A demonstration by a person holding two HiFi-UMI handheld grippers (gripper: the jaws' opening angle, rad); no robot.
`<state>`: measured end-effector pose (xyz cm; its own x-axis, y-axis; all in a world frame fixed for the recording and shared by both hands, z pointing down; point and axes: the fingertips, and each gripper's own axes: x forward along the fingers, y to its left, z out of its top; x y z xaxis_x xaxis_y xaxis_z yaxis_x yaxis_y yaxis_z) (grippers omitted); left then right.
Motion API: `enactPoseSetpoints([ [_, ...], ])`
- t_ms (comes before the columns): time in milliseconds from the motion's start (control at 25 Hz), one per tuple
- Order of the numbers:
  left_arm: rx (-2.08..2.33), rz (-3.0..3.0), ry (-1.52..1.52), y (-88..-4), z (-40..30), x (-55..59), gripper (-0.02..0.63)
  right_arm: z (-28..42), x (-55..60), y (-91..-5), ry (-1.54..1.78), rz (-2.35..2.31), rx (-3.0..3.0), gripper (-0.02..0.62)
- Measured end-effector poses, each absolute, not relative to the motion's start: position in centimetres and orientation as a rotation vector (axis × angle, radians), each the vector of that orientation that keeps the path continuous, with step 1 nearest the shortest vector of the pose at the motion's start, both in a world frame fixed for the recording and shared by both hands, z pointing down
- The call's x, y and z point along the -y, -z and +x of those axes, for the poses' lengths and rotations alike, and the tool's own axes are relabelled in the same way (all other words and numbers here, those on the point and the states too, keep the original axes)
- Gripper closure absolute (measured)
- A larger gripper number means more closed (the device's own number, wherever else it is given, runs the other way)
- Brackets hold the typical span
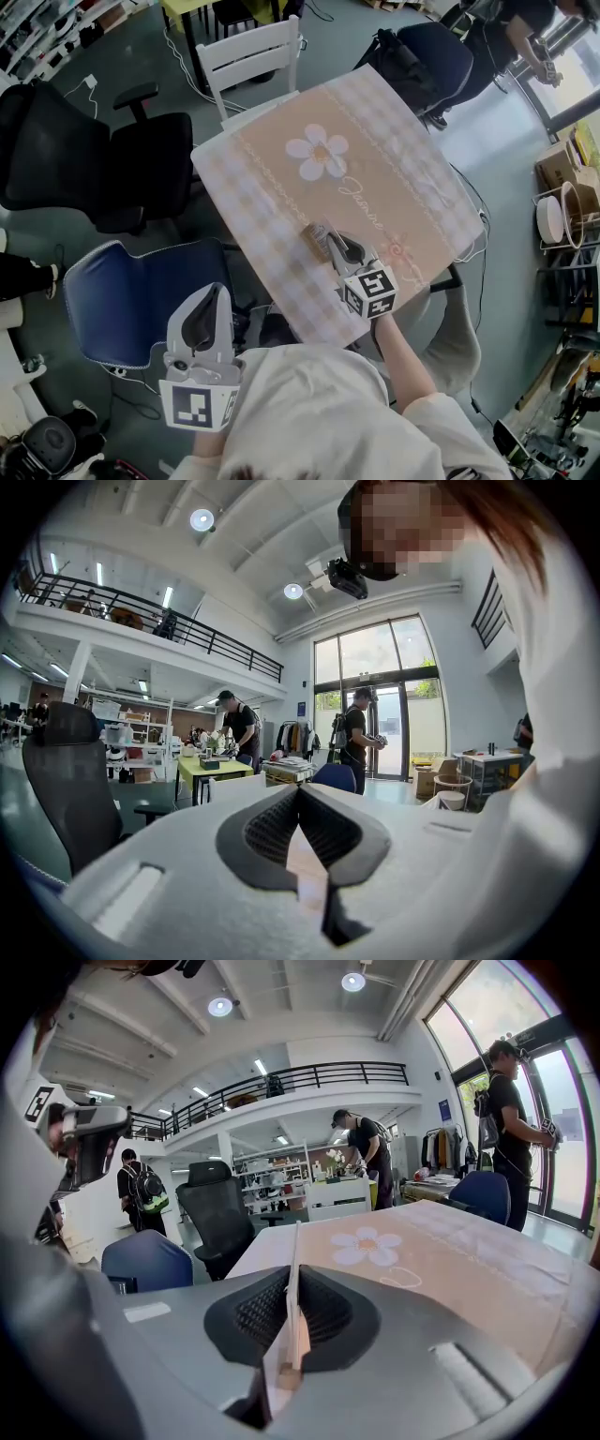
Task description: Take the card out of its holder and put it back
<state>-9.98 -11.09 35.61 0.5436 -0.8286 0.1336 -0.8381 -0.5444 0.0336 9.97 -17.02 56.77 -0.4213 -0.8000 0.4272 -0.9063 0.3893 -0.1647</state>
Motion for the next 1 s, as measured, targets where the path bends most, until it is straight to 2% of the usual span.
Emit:
enactPoseSetpoints([
  [680, 1.442, 2.682, -0.144, -35.7, -9.9, 10.8, 0.607, 9.9, 17.0, -57.0, -0.555, 1.511, 2.375, 0.574],
  [840, 1.447, 2.682, -0.139, -35.6, -10.1, 10.5, 0.606, 10.0, 17.2, -56.2, -0.53, 1.528, 2.385, 0.509],
  [1000, 1.447, 2.687, -0.131, -35.4, -10.0, 10.2, 0.607, 10.5, 17.4, -55.1, -0.491, 1.56, 2.385, 0.511],
])
